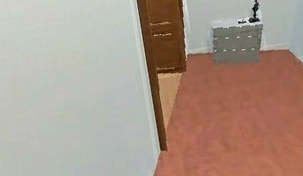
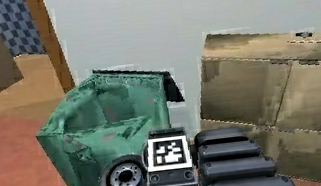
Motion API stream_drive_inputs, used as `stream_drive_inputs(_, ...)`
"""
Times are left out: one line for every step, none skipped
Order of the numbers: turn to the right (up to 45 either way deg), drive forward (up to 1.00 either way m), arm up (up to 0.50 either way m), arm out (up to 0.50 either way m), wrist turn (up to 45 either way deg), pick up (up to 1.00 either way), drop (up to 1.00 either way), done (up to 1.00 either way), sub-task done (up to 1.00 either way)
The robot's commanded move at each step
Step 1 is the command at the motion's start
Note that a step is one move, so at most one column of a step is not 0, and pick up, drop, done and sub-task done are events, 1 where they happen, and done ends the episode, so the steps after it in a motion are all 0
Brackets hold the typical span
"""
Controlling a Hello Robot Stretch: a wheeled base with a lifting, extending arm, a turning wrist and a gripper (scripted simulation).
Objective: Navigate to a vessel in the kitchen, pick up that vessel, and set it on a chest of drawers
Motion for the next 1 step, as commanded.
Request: stream_drive_inputs(18.0,0.0,0.0,0.0,0.0,0.0,0.0,0.0,0.0)
